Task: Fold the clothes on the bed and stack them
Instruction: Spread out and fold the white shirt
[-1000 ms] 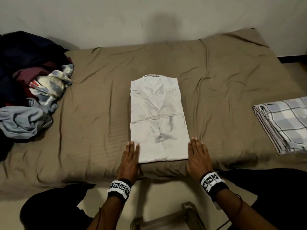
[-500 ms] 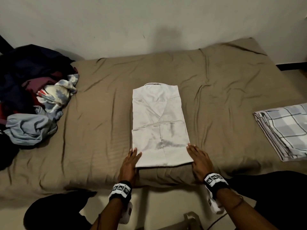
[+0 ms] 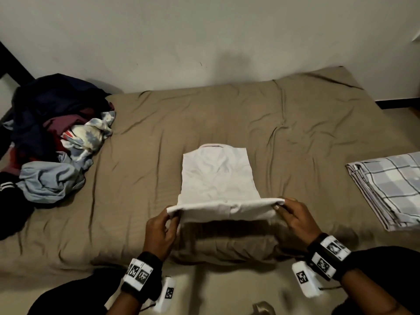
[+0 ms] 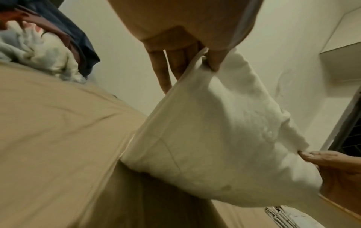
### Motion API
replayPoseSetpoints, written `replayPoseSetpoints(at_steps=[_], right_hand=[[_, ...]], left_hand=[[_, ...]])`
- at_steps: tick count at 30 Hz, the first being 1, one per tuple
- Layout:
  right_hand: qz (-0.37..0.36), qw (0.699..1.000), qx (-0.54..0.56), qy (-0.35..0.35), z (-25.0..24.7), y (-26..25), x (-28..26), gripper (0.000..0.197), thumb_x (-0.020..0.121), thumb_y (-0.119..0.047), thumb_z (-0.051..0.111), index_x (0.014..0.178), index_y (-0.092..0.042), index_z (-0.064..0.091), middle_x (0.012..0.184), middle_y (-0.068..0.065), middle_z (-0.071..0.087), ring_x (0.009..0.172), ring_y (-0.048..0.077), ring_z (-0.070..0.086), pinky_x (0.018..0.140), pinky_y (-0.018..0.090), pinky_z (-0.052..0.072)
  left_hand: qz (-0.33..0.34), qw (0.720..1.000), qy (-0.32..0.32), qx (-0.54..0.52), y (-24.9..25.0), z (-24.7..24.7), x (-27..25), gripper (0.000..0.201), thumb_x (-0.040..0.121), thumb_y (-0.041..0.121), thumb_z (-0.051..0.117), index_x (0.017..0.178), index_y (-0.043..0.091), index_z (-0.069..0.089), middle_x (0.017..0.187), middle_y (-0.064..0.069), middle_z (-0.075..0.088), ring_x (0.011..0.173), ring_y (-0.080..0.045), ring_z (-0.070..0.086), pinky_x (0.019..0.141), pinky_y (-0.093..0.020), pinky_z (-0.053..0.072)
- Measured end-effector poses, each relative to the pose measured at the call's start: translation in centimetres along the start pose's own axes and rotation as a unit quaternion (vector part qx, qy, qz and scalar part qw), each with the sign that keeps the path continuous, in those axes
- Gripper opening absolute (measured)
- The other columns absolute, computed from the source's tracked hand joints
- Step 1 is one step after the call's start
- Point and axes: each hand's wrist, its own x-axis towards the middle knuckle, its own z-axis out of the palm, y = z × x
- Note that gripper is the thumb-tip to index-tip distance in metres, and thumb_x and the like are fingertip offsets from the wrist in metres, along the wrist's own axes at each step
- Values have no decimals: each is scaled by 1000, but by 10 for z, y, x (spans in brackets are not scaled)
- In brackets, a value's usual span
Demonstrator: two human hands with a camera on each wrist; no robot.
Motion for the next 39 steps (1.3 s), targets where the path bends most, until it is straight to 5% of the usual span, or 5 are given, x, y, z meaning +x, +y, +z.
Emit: replayPoseSetpoints(at_steps=[9,19,30,35,39], right_hand=[[133,963,233,-34,15,20,58,47,100,-33,63,89,13,58,81,24,62,80,22,58,72,39,44],[341,914,209,-64,77,86,159,38,93,-26,70,104,10,70,100,22,74,89,32,70,80,37,52],[283,932,225,-29,79,105,126,27,98,10,49,107,-5,69,94,1,78,85,15,74,76,25,58],[339,915,218,-2,83,103,114,15,99,-3,57,103,2,71,89,11,76,76,22,72,70,30,58],[341,922,183,-17,87,109,88,12,95,0,63,102,2,72,99,17,76,85,27,72,74,32,58]], left_hand=[[-118,988,8,-99,13,21,51,24,106,27,54,85,30,67,69,17,63,68,10,53,63,-21,44],[-451,886,-80,-78,-129,110,133,67,81,76,57,75,11,71,86,-15,75,87,-38,70,76,-36,50],[-338,912,-15,-232,-130,118,99,32,102,37,59,99,9,74,104,-14,77,88,-20,69,82,-37,55],[-437,892,-41,-111,-132,117,91,58,78,70,60,66,14,55,66,3,58,65,-19,52,66,-34,44],[-431,896,-74,-72,-119,106,63,46,90,55,66,81,10,74,81,3,75,76,-18,68,74,-33,54]])
